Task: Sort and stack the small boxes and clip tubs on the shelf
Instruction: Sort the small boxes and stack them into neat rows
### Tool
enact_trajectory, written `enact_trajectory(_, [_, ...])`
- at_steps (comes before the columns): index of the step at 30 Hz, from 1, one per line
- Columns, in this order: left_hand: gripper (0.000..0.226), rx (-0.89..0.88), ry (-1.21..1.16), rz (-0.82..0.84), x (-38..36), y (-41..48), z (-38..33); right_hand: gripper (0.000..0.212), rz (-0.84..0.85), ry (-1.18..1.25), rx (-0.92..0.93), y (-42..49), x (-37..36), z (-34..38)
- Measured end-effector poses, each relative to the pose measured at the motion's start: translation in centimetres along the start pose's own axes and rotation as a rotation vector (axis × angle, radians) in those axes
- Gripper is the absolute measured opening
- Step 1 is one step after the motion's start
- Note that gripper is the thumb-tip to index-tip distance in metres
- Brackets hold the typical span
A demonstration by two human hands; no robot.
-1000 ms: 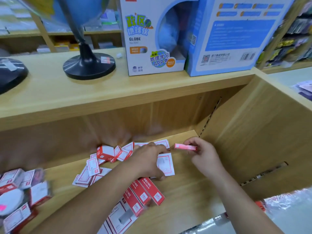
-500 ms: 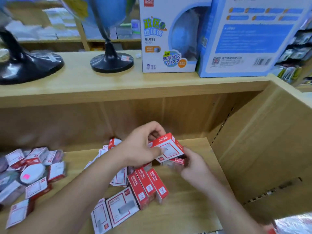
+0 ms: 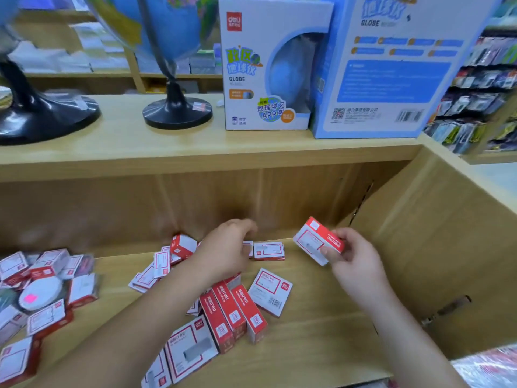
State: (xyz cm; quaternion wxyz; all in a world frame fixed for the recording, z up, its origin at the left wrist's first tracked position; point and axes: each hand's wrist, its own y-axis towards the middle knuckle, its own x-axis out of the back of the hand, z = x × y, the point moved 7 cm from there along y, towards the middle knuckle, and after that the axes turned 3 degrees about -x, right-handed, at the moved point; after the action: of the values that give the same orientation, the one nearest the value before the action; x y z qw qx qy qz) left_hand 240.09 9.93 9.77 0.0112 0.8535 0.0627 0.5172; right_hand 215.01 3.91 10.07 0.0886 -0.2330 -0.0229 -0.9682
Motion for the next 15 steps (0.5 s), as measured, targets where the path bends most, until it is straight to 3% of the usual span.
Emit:
enact_trajectory(3, [0.020,-0.068,0.152,0.109,-1.6,0.3,0.4,0.022,0.035,-0.366,0.021,2.7,-1.0,-1.1])
enact_trajectory(6, [0.025,-0.131,0.234,0.180,-3.0,1.2,-0.1,0.032,0.073,-0.420,0.037,4.5,-3.0,-1.9])
enact_trajectory(10, [0.031,-0.119,0.298,0.181,-4.2,2.1,0.3,0.046,-0.093,-0.359,0.017,4.1,-2.5,-2.0])
enact_trajectory(13, [0.026,-0.113,0.235,0.164,-4.2,2.2,0.0,0.024,-0.252,-0.274,0.144,1.7,-2.3,-1.7])
enact_trajectory(15, [0.026,-0.119,0.133,0.139,-3.4,1.9,0.0,0.016,-0.135,-0.264,0.095,1.3,-3.8,-2.8])
